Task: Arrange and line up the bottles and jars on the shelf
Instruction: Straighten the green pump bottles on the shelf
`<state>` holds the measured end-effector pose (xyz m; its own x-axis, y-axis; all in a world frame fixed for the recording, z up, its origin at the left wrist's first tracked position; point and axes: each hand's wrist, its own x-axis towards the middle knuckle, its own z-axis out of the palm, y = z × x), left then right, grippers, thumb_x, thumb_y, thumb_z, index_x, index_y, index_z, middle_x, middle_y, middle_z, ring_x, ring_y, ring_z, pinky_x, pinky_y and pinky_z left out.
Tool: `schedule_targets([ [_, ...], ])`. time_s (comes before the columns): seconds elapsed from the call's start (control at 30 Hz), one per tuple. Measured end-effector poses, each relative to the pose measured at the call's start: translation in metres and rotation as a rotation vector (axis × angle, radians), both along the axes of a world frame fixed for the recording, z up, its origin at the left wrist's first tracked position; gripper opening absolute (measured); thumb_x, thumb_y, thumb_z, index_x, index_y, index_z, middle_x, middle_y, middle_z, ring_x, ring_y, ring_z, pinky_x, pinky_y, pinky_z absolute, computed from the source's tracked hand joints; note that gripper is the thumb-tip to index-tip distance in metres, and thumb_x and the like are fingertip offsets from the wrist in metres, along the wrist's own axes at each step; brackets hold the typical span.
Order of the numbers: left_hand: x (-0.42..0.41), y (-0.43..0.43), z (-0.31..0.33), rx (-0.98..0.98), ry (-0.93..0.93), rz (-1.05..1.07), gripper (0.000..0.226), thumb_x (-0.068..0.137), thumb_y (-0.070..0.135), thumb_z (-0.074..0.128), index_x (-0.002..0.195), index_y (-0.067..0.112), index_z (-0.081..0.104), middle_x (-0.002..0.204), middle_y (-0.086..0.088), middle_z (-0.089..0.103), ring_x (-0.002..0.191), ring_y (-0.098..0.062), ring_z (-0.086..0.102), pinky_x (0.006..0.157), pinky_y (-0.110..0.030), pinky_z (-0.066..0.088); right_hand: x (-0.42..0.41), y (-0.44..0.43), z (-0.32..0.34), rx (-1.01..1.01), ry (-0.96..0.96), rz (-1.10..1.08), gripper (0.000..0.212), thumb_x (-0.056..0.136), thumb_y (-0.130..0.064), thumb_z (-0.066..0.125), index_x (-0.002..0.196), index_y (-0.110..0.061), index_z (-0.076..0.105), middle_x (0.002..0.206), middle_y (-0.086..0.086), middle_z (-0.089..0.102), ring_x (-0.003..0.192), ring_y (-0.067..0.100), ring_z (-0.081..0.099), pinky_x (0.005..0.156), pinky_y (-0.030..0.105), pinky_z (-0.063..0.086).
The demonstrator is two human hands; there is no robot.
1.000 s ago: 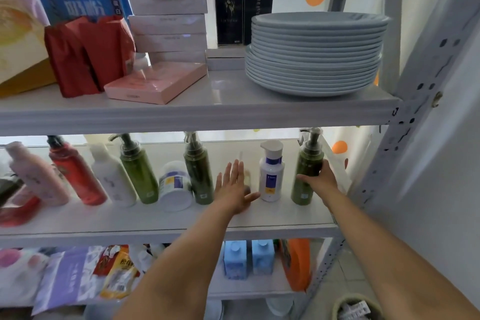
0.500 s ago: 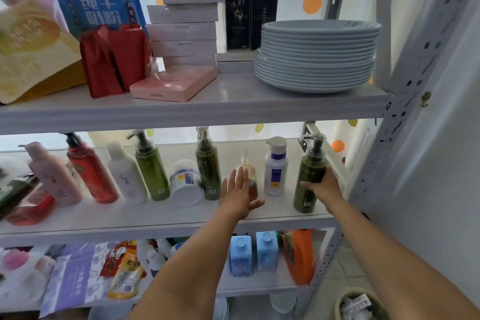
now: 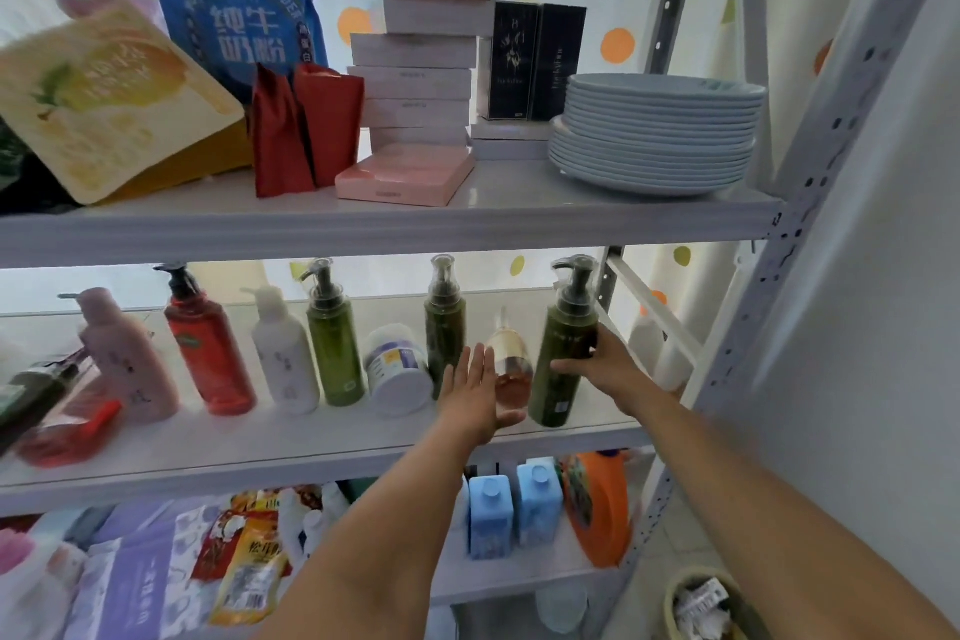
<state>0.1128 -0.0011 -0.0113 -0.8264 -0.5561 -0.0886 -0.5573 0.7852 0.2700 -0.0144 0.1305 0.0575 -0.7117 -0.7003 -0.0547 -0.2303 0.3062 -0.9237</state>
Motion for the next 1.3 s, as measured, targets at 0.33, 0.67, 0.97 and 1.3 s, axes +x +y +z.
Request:
schedule_targets([
  [0.33, 0.014, -0.027, -0.011, 0.041, -0.012, 0.043, 0.090, 0.090, 0.057, 0.046, 0.152, 0.012, 0.000, 0.161, -0.007, 0.002, 0.149, -0.024, 0.001, 0.120, -0.041, 0.011, 0.028, -0.057, 0.002, -0.033, -0.059, 0.018, 0.065, 0.080, -0.005, 0.071, 0.136, -0.008, 0.039, 0.138, 0.010, 0.051, 0.131, 0.029, 0.044, 0.107, 0.043, 0.037],
  [0.67, -0.001, -0.048, -0.022, 0.402, 0.108, 0.246, 0.052, 0.079, 0.046, 0.069, 0.122, 0.019, 0.058, 0.116, -0.003, 0.067, 0.105, -0.020, 0.062, 0.094, -0.033, 0.050, 0.016, -0.088, -0.004, 0.022, -0.085, 0.182, 0.059, 0.078, -0.008, 0.075, 0.130, -0.009, 0.047, 0.132, 0.009, 0.055, 0.122, 0.026, 0.051, 0.103, 0.040, 0.046],
  [0.97, -0.024, -0.038, -0.019, 0.576, 0.283, 0.207, 0.070, 0.066, 0.033, 0.082, 0.124, 0.015, 0.049, 0.116, -0.001, 0.064, 0.109, -0.018, 0.060, 0.100, -0.036, 0.048, -0.019, -0.076, 0.001, 0.005, -0.234, 0.218, 0.059, 0.075, -0.001, 0.075, 0.128, -0.002, 0.050, 0.127, 0.013, 0.059, 0.119, 0.031, 0.056, 0.098, 0.046, 0.050],
  [1.3, -0.034, -0.036, 0.004, 0.640, 0.501, 0.236, 0.082, 0.068, 0.033, 0.082, 0.131, 0.015, 0.032, 0.118, -0.001, 0.054, 0.110, -0.020, 0.055, 0.097, -0.041, 0.050, -0.031, -0.079, 0.009, -0.118, -0.332, 0.196, 0.050, 0.079, 0.004, 0.069, 0.126, -0.001, 0.051, 0.122, 0.014, 0.061, 0.112, 0.028, 0.058, 0.091, 0.040, 0.050],
])
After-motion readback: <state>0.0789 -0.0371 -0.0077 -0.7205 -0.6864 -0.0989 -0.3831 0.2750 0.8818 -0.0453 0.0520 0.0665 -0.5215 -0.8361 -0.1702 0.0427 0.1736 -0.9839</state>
